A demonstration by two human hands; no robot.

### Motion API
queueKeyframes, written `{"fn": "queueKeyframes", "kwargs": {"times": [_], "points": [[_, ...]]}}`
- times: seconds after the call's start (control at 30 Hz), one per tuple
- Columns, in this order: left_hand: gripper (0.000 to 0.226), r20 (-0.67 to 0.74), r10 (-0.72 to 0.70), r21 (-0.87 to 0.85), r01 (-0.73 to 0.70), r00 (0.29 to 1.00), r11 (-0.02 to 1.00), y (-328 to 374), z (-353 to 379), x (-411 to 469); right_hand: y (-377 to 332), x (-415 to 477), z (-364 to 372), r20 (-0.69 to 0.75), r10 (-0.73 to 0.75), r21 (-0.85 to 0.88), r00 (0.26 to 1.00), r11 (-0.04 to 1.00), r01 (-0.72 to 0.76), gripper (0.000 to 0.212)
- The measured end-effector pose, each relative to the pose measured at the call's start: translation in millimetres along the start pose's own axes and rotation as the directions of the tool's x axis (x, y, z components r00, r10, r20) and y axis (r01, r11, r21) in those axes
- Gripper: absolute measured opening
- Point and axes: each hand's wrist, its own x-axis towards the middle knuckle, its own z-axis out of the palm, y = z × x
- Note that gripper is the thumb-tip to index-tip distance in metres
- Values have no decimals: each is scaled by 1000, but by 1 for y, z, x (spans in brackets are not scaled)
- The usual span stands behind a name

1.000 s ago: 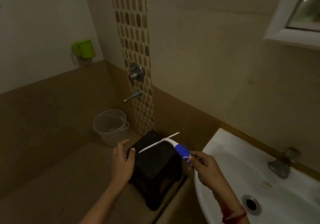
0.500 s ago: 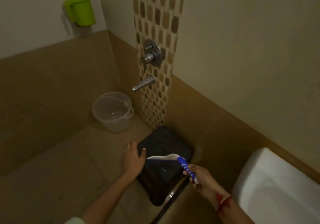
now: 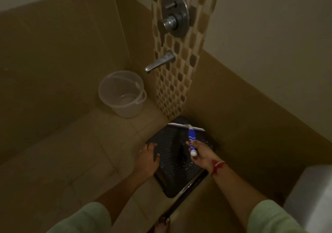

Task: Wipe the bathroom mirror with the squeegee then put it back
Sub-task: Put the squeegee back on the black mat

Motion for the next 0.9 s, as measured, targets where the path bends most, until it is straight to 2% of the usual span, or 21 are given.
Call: {"fn": "queueKeyframes", "kwargs": {"times": [0.27,0.33,0.43,0.57,0.67,0.8,0.9], "points": [[40,-16,11,-17,-12,1000,1000,-3,16,29,38,46,-5,-58,28,-93,998,995,-33,10],[41,-17,3,-15,-3,1000,1000,-4,19,32,51,51,-9,-89,12,-177,996,984,-28,8],[40,12,-3,7,3,1000,1000,-9,26,31,69,61,-20,-147,-45,-405,988,914,-19,5],[39,93,25,81,-32,995,996,-16,39,34,93,84,-28,-185,-67,-529,981,848,-42,26],[40,89,63,105,-73,994,992,-11,48,44,109,96,-32,-223,-188,-684,957,729,-16,33],[42,121,70,119,-84,990,989,-4,58,48,118,97,-37,-218,-315,-774,924,632,32,35],[42,147,48,161,-71,988,984,-3,64,41,119,95,-42,-184,-341,-822,922,567,46,27]]}}
